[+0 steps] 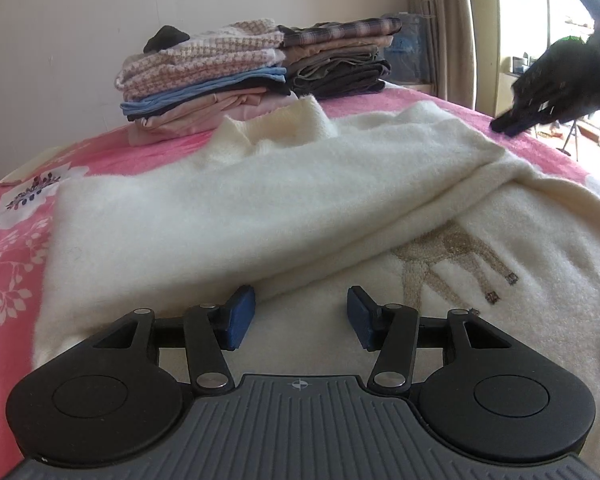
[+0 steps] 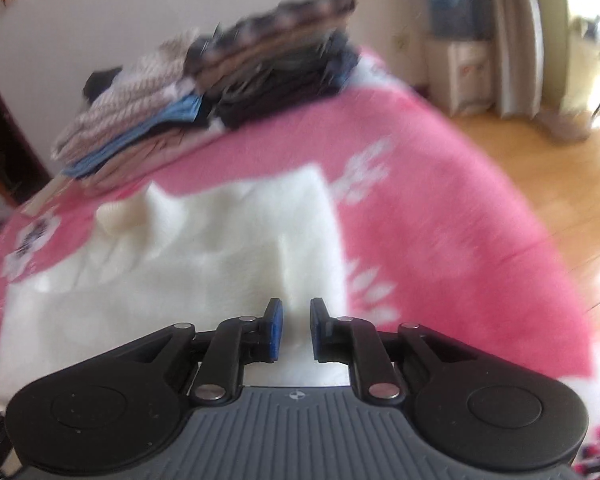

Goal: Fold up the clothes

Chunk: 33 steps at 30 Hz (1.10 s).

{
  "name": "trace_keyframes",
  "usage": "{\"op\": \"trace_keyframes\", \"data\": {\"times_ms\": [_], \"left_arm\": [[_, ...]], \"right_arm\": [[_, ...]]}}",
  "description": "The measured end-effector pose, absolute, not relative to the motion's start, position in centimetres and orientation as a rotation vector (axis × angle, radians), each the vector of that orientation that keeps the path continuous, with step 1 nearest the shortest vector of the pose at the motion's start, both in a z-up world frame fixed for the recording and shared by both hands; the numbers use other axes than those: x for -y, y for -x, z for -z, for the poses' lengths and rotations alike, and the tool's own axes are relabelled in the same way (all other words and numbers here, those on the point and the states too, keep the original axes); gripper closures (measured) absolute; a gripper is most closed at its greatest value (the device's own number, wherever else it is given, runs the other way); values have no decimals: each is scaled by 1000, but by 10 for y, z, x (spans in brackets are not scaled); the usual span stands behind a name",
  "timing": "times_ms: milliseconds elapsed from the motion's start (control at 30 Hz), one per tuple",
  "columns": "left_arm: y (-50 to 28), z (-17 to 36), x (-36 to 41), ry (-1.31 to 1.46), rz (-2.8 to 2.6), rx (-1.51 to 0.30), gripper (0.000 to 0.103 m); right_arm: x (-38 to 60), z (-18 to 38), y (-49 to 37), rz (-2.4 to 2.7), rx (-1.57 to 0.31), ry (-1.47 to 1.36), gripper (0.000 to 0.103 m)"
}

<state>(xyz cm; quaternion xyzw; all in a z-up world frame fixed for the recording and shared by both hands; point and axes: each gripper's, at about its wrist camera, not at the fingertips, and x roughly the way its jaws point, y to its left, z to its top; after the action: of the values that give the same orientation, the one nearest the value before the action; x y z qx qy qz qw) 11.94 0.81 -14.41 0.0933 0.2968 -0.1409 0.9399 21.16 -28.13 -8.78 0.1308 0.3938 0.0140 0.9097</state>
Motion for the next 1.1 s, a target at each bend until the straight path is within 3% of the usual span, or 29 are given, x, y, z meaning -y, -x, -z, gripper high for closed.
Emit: {"op": "trace_keyframes", "data": {"times_ms": [200,333,433,500,700,933,1100], "left_arm": [[-101,133,-17,-103,280,-594,52],[-89,122,-24,-73,256,-548,52],[-90,110,-38,-19,193,-487,52],[-100,104,-51,-4,133,-461,52],[-153,127,-72,-49,66,-632,52],[-148,126,-65,-139,74,-560,52],[-170,98,-79,-97,74,-507,52]], "right_arm": [[246,43,-198,-89,-612,-112,87],[211,61,-208,-203,-654,-16,87],[202,105,-220,-184,-790,36,88],[205,124,-212,-194,-749,72,88],[205,121,-209,-177,-758,88,88],[191,98,-200,-196,-696,118,88],[197,125,-214,-195,-793,83,87]]}}
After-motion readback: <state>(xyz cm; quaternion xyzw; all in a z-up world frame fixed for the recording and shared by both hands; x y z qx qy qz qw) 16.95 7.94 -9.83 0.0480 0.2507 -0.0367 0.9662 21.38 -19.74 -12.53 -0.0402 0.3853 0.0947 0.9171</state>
